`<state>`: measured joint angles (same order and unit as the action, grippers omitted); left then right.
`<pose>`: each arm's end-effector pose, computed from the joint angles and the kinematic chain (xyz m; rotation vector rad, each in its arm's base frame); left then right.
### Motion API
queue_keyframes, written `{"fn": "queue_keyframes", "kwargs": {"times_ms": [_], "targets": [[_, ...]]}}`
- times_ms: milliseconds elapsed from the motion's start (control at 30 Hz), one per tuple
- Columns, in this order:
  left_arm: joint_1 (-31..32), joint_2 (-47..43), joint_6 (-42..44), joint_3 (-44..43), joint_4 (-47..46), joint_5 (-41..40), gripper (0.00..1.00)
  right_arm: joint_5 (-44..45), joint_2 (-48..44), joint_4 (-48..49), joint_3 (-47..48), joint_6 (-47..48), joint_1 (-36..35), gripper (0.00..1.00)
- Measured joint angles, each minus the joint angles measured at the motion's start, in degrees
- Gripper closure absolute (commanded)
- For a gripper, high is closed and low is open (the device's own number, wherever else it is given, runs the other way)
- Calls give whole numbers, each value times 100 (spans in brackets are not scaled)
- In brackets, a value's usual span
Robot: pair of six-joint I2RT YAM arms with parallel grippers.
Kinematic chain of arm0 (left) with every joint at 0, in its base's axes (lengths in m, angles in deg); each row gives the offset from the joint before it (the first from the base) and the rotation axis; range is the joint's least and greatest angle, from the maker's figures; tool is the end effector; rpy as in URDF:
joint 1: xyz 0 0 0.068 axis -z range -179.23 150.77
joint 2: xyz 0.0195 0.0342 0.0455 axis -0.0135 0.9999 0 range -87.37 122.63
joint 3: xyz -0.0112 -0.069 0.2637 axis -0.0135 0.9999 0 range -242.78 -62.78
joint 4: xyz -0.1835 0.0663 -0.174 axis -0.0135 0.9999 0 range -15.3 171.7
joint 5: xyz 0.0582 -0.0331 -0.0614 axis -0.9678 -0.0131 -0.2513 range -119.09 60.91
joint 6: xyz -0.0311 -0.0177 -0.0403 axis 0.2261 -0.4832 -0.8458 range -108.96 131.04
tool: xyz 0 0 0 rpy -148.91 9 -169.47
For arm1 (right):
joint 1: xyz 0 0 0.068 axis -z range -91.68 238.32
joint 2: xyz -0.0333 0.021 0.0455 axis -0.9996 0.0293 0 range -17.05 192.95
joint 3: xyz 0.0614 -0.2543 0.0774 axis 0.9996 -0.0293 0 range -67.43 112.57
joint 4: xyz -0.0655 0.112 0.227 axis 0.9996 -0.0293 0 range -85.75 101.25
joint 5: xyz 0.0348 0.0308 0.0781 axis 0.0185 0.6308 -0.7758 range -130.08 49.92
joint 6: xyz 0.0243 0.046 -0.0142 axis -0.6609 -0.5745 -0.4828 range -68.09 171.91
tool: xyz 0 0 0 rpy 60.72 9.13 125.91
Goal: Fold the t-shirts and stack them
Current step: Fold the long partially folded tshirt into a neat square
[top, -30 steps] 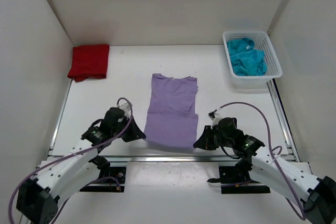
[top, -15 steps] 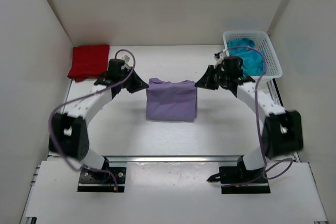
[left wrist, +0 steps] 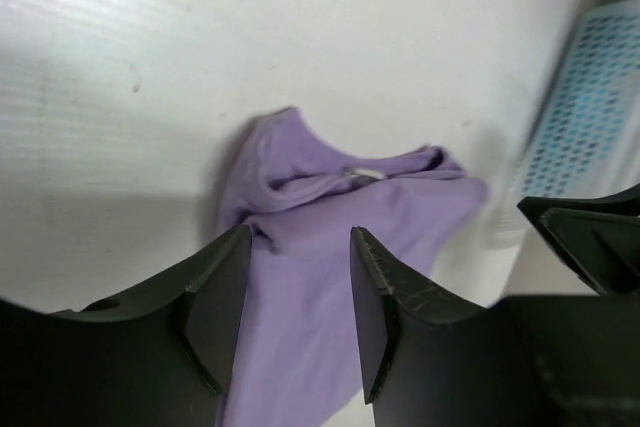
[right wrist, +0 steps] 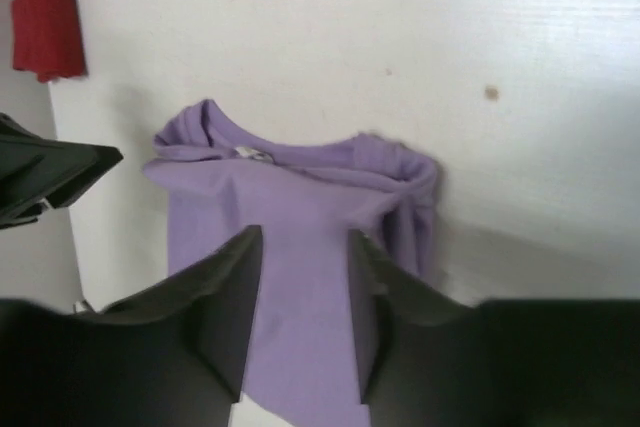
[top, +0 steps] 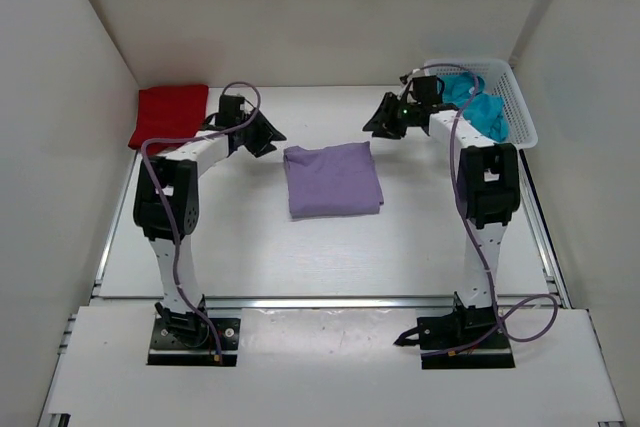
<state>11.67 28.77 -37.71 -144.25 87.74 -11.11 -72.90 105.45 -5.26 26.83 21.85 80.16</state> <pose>0.4343 -0.0948 0.1808 -0.6731 2.4392 -0.8326 0.4723 0.0872 0.1999 0.1664 2.4066 0.9931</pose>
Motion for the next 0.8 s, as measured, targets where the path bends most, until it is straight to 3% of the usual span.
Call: {"fn": "queue_keyframes", "kwargs": {"times_ms": [133, 233, 333, 433, 500, 800], "targets": [[15, -455, -72, 140, -284, -39, 49, 243, -79, -210, 531, 210, -42, 57], [321, -1104, -22, 789, -667, -94, 50, 590, -763, 70, -238, 341, -188, 81], [968, -1729, 7, 1823, -1187, -133, 52, 636, -1814, 660, -1952, 291, -485, 100], [1502, -1923, -9, 2802, -1582, -83, 54, 457, -2214, 1169, -3167, 188, -774, 100], [1537, -1838, -37, 3346, -1775, -74, 55, 341, -2149, 1412, -3744, 155, -837, 100], [1375, -2168, -256, 4616, -2914, 243, 58, -48, -2201, 2363, -4927, -101, -743, 100]]}}
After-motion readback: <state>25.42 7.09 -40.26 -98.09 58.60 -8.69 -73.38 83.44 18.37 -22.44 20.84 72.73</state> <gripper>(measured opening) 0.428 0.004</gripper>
